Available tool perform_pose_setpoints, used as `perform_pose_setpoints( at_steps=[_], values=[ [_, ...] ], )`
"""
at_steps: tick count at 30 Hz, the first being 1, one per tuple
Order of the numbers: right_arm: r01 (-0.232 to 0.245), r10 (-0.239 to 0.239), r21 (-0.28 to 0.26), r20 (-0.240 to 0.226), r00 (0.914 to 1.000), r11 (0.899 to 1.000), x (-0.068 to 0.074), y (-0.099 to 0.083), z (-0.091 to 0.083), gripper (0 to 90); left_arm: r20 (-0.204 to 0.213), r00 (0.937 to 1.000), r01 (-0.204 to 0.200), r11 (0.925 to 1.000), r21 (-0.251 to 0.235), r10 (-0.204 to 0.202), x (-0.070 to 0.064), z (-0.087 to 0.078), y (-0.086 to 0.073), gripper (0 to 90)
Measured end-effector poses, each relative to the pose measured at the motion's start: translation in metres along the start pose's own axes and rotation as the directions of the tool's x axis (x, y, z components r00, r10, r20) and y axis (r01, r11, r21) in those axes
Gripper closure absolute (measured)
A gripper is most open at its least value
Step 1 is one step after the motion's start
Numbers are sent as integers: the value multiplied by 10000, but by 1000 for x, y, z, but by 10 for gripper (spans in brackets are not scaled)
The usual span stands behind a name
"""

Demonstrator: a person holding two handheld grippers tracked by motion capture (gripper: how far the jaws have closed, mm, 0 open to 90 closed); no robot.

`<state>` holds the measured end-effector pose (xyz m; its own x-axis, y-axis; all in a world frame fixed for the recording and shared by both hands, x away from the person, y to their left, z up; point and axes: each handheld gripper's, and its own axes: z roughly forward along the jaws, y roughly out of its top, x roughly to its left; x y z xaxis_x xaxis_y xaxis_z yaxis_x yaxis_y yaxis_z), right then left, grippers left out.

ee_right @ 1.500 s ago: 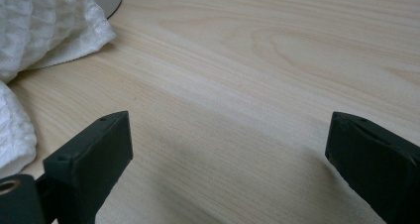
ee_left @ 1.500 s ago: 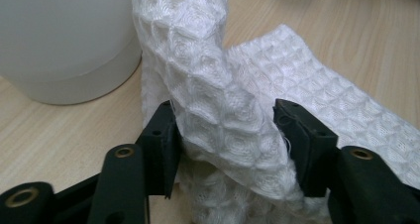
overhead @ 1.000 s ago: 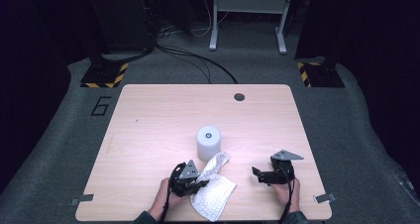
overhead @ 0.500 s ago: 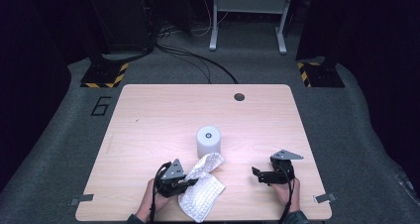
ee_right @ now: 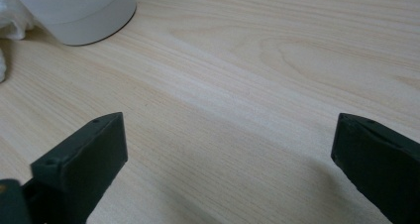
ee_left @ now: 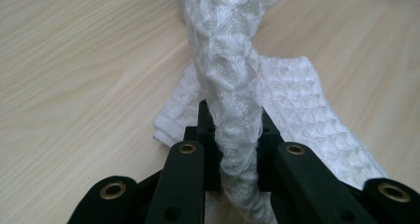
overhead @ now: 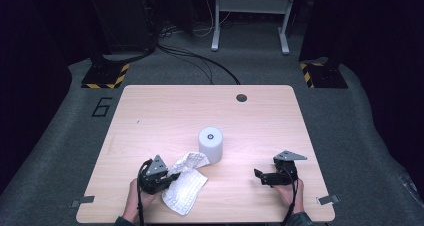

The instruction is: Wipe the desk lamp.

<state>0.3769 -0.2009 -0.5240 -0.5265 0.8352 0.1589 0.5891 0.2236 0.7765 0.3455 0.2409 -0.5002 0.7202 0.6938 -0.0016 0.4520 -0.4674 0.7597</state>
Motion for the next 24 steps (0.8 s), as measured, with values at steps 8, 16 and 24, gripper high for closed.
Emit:
perform_pose_setpoints(
  at_steps=[8, 16, 24],
  values=[
    [290, -297, -124, -630, 9976, 9995, 8, 7, 0, 0, -798, 9964, 321, 9976, 620, -271, 13, 4, -5, 801],
    [1163, -1195, -340, -1154, 9861, 9926, 24, 24, 2, 0, -709, 9952, 706, 9964, 471, -672, 21, 11, -10, 798],
    [1416, -1486, -559, -1520, 9772, 9883, 35, 38, 12, 0, -256, 9949, 987, 9944, 365, -978, 30, 11, -14, 795]
  ],
)
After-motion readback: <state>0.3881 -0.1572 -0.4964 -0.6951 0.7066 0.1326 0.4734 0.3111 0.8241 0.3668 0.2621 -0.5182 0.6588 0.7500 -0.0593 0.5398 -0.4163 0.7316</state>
